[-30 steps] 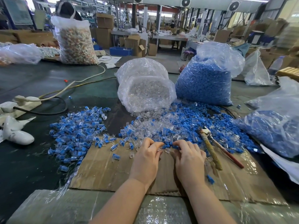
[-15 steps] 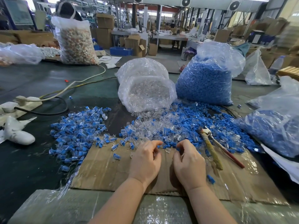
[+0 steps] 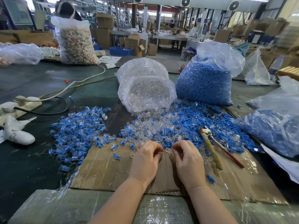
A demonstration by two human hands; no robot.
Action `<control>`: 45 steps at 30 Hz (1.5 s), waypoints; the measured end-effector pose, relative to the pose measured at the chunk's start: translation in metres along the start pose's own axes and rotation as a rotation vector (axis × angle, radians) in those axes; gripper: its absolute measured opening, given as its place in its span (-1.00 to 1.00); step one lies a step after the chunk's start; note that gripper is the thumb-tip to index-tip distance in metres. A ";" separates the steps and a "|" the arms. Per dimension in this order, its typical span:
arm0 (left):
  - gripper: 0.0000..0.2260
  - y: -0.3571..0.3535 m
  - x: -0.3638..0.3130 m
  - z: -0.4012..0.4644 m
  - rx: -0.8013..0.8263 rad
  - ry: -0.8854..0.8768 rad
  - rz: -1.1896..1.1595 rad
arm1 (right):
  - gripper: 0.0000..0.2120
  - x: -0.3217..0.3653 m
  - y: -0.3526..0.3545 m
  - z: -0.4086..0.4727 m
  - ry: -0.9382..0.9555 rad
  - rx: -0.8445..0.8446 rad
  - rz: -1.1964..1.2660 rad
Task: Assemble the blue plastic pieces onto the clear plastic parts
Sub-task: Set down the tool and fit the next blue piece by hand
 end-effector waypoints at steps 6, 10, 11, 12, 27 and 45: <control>-0.82 0.002 0.000 0.000 -0.010 0.038 -0.073 | -0.91 -0.001 0.002 0.000 0.001 -0.043 0.156; -0.83 0.002 0.003 0.001 0.000 0.068 -0.108 | -0.92 -0.003 0.001 -0.002 -0.018 -0.039 0.183; -0.84 0.001 0.003 0.001 0.000 0.091 -0.142 | -0.93 -0.003 0.000 -0.002 -0.018 -0.034 0.179; -0.83 0.001 0.004 0.001 0.001 0.112 -0.178 | -0.92 -0.003 0.000 -0.002 -0.016 -0.030 0.174; -0.77 0.002 0.004 0.001 0.053 0.173 -0.306 | -0.88 0.003 -0.005 -0.004 0.108 0.069 -0.015; -0.82 0.001 0.005 0.002 0.080 0.176 -0.355 | -0.86 0.002 0.000 -0.002 0.179 0.069 0.115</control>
Point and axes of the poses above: each hand's wrist, its own z-axis towards the middle knuckle, its own y-axis out of the back of the hand, x = y × z, the point moved 2 cm from there along z, towards the middle knuckle, and after that the axes turned 6 degrees about y, right-handed, at the moved point
